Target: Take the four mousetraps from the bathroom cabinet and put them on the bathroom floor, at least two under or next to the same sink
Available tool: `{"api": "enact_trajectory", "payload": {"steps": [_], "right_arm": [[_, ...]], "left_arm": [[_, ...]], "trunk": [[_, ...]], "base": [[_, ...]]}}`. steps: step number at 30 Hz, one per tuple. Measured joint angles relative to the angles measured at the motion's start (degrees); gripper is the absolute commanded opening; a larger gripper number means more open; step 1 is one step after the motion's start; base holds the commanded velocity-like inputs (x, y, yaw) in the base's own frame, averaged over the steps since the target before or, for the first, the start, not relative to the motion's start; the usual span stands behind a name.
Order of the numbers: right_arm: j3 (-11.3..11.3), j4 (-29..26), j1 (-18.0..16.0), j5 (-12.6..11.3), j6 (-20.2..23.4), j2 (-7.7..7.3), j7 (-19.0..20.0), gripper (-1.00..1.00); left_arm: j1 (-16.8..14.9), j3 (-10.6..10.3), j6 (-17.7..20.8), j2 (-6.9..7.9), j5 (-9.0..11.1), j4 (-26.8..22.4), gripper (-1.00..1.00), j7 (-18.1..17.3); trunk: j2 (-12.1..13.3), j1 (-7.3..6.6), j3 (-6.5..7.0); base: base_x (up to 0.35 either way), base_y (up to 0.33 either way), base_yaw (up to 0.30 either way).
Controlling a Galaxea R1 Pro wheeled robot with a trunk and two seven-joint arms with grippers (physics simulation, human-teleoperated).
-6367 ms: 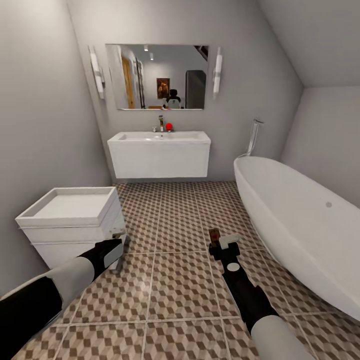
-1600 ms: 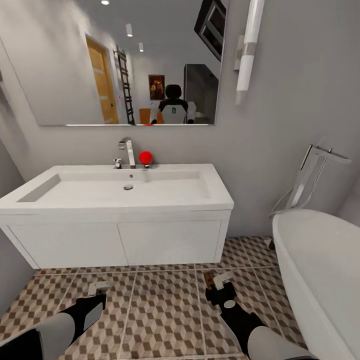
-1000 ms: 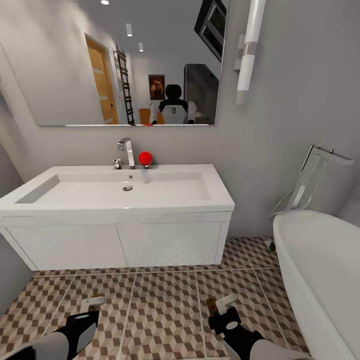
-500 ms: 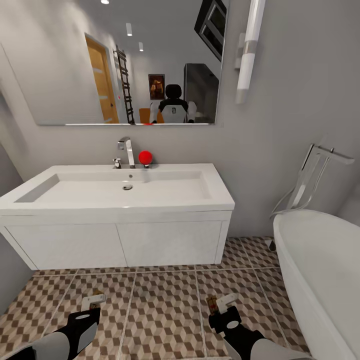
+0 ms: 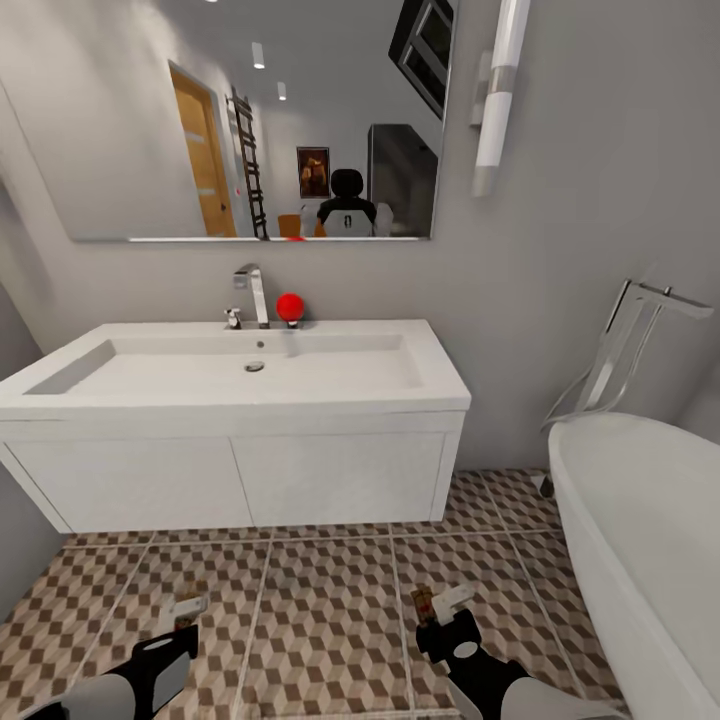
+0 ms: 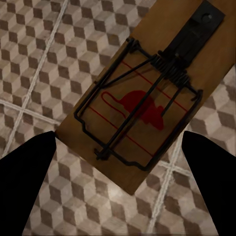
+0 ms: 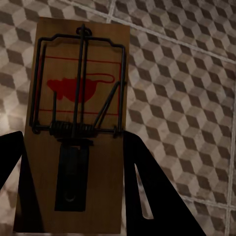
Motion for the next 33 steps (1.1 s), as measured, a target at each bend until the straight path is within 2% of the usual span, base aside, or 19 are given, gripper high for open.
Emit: {"api": "enact_trajectory", "payload": {"steps": [8, 14, 33], "right_arm": [[0.08, -0.01, 0.0, 0.04, -0.47, 0.36, 0.02, -1.0], [0.16, 0.02, 0.0, 0.19, -0.49, 0.58, 0.1, -1.0], [0.09, 0.02, 0.0, 0.22, -0.58, 0.58, 0.12, -1.0]], "left_arm": [[0.32, -0.01, -0.56, 0.0, 0.77, 0.02, -1.0, -0.17], [0.34, -0.01, -2.03, 0.07, 0.75, 0.09, -1.0, -0.18], [0.34, -0.01, -2.19, 0.0, 0.57, 0.03, -1.0, -0.19]], "trunk": [[-3.21, 1.76, -1.44], [-5.62, 3.08, -2.51], [-13.24, 7.25, -5.92]], "base": [[0.0, 0.0, 0.0], [0.0, 0.0, 0.0], [0.0, 0.0, 0.0]]}}
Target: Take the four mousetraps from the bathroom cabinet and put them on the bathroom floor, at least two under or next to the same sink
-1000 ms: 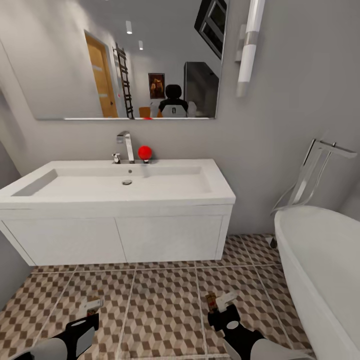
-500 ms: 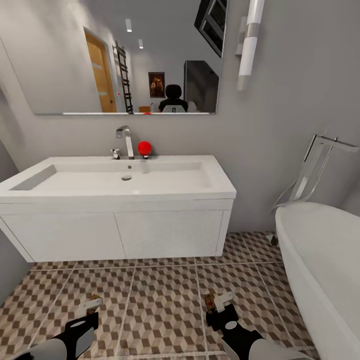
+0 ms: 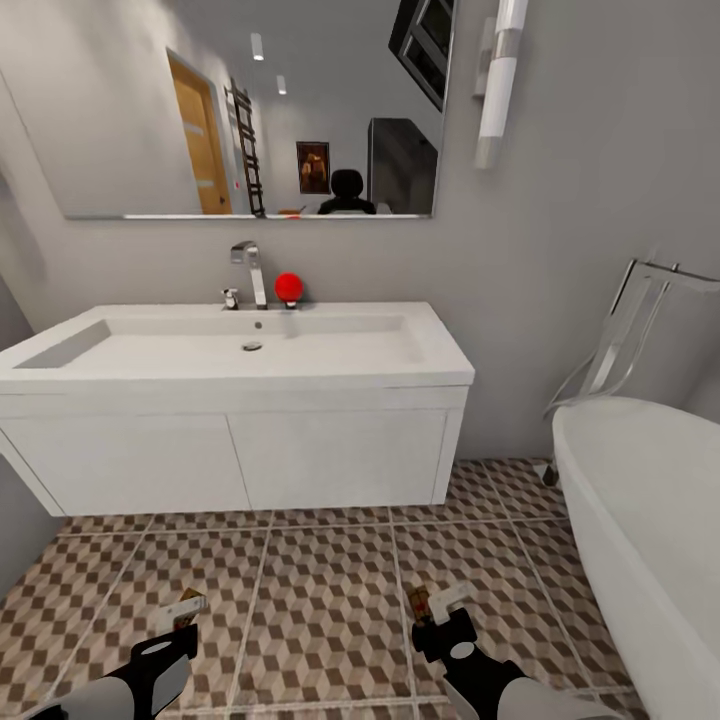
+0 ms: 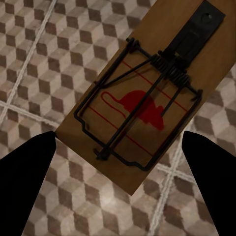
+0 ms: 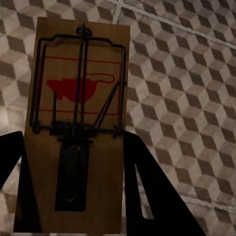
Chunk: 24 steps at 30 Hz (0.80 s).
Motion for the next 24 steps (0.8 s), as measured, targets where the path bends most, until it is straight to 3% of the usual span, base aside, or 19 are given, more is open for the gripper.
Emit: {"api": "enact_trajectory", "payload": {"steps": [8, 16, 24], "right_arm": [[0.08, 0.0, 0.0, 0.06, -1.82, -0.06, 0.36, -1.0], [0.13, 0.0, 0.0, 0.2, -2.11, -0.06, 0.37, -1.0], [0.14, -0.08, 0.0, 0.22, -2.12, -0.08, 0.37, -1.0]], "left_arm": [[0.02, 0.0, 0.06, 0.0, 0.0, 0.0, -1.0, 0.0], [0.17, 0.0, 0.06, 0.0, 0.04, -0.01, -1.0, 0.0], [0.18, -0.02, 0.0, 0.12, -0.02, 0.04, -1.0, -0.04]], "trunk": [[-3.21, 1.76, -1.45], [-6.42, 3.52, -3.22], [-6.43, 3.52, -3.52]], "base": [[0.0, 0.0, 0.013], [0.0, 0.0, 0.206], [0.0, 0.0, 0.185]]}}
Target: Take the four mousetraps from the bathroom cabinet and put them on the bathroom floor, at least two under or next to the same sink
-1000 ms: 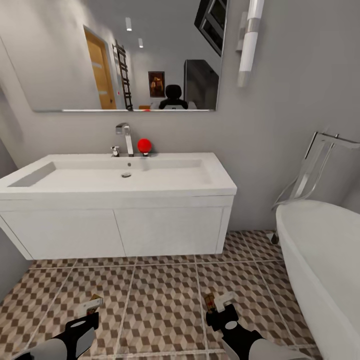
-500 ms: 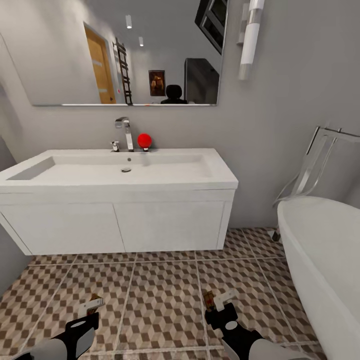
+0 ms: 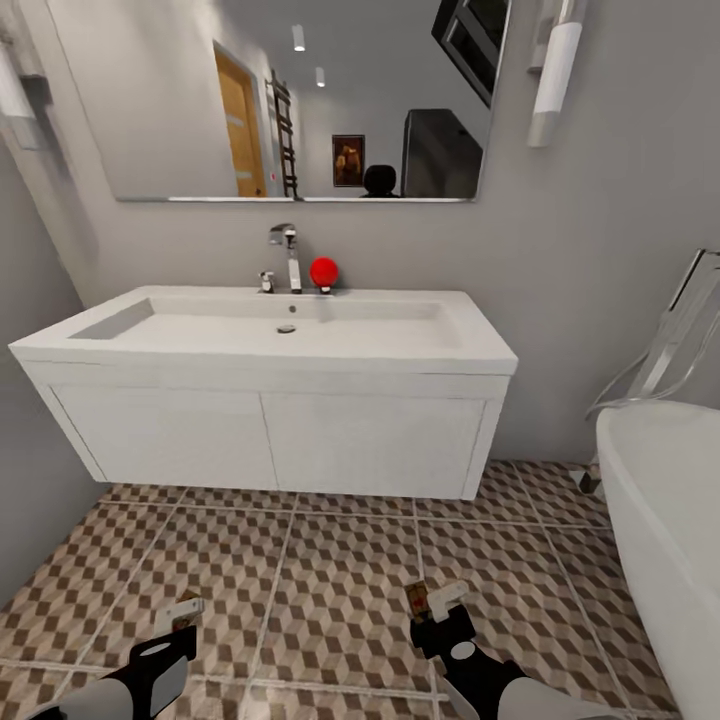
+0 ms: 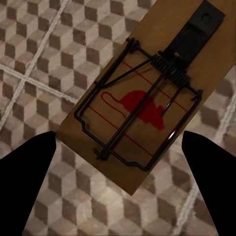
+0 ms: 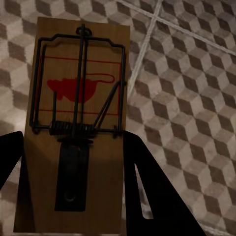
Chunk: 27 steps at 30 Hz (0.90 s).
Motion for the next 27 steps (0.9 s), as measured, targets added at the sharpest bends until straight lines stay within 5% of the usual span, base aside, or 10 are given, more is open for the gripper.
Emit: {"api": "enact_trajectory", "payload": {"steps": [17, 27], "right_arm": [[-0.06, 0.0, 0.0, -0.19, 0.0, -0.07, 0.0, -1.0], [-0.05, 0.01, 0.0, -0.24, -0.44, -0.07, 0.09, -1.0]], "left_arm": [[0.0, -0.25, 0.07, 0.06, -0.42, -0.04, -1.0, -0.31], [0.0, -0.34, 0.07, -0.2, -0.42, -0.27, -1.0, -0.32]], "trunk": [[0.0, -0.03, -0.02], [0.0, 0.0, 0.35]], "base": [[0.222, 0.0, 0.006], [0.03, 0.0, -0.118]]}}
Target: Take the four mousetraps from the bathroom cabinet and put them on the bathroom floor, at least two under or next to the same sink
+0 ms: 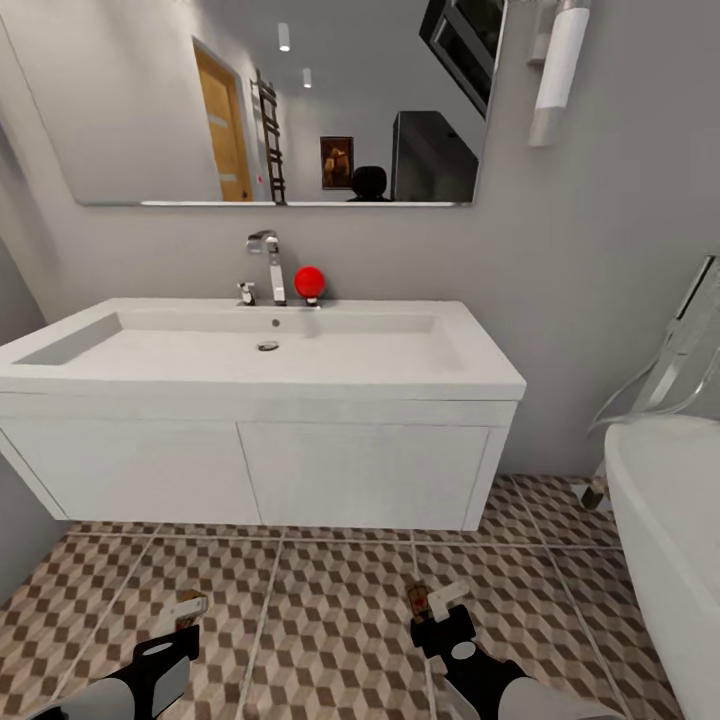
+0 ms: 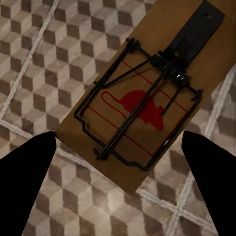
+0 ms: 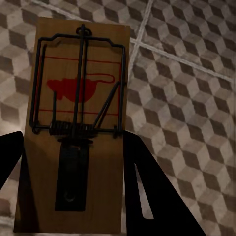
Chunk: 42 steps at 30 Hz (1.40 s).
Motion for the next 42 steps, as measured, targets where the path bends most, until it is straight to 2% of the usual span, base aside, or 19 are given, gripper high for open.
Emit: {"api": "enact_trajectory", "payload": {"steps": [2, 26, 33, 42], "right_arm": [[-0.01, 0.02, 0.0, -0.01, 0.0, 0.0, 0.0, -1.0], [-0.08, 0.07, 0.0, -0.1, 0.0, -0.13, 0.22, -1.0], [-0.08, 0.06, 0.01, -0.1, 0.0, -0.17, 0.26, -1.0], [-0.04, 0.1, 0.02, -0.1, 0.0, -0.05, 0.25, -1.0]], "left_arm": [[0.0, 0.0, 0.0, 0.0, 0.0, -0.02, -1.0, 0.0], [0.0, 0.1, 0.06, -0.04, 0.37, -0.31, -1.0, -0.08], [-0.01, 0.09, 0.18, -0.02, 0.3, -0.22, -1.0, -5.18], [0.0, 0.09, 0.5, -0.05, 0.27, -0.2, -1.0, -6.14]], "trunk": [[0.0, 0.0, 0.02], [-9.61, 5.27, -4.28], [-12.42, 6.81, -5.35], [-16.03, 8.76, -6.92]], "base": [[0.0, 0.0, -0.012], [0.0, 0.0, -0.001], [0.0, 0.0, -0.173], [0.087, -0.044, -0.016]]}}
